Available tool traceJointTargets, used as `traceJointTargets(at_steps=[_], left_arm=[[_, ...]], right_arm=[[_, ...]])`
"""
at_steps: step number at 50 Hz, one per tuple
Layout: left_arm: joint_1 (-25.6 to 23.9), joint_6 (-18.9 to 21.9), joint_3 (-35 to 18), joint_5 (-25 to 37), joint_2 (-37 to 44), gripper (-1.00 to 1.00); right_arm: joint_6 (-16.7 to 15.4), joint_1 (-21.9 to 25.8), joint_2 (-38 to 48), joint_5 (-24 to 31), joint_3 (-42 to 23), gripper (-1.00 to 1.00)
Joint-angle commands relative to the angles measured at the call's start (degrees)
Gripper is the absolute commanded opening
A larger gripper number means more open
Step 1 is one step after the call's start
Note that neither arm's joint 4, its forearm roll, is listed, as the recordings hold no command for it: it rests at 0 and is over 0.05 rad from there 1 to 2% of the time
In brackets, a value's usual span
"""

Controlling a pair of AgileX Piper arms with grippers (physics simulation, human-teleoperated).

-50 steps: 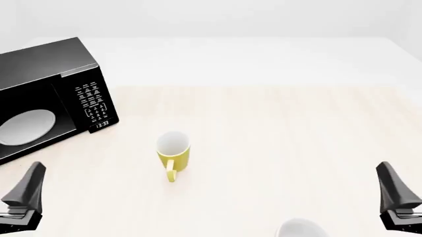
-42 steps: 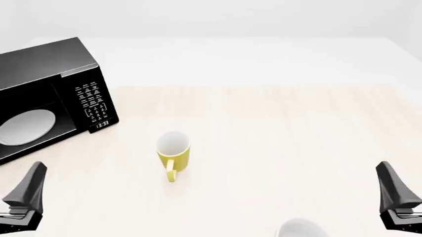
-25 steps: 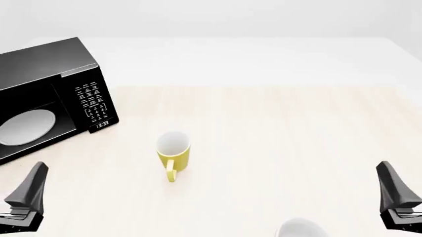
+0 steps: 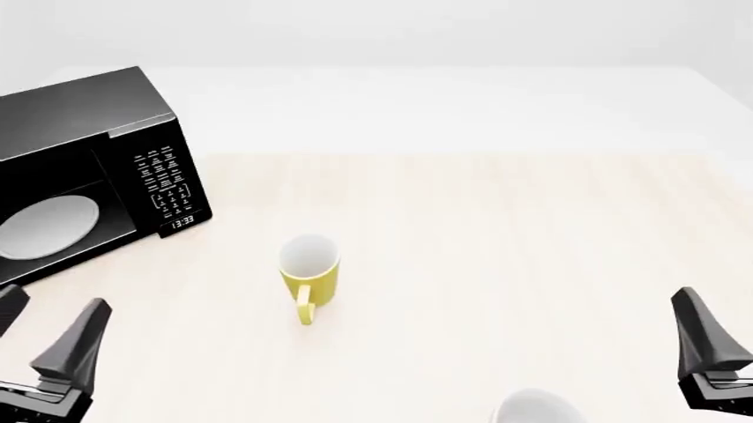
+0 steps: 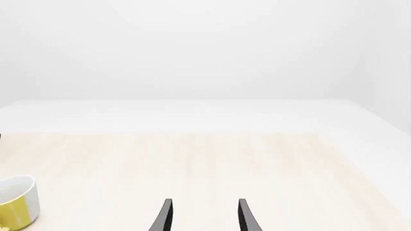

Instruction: Put the yellow and white mug in the microwave and close it.

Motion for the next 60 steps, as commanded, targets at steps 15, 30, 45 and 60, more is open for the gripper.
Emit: traceJointTargets(at_steps=[15,30,45,60], left_arm=[[-9.3,-4.2,-3.0,-2.6,12.6,1.0],[-14.7,-8.0,-4.8,-9.4,25.7,1.0],[-18.8,-12.7,-7.4,-15.7,39.5,1.0],[-20.6,-19.3,-9.7,-21.5,52.6,1.0]], right_arm=[[0.0,0.0,-0.1,0.0,0.1,1.0],[0.0,0.0,-0.1,0.0,0.1,1.0],[0.0,0.0,-0.1,0.0,0.1,1.0],[0.0,0.0,-0.1,0.0,0.1,1.0]])
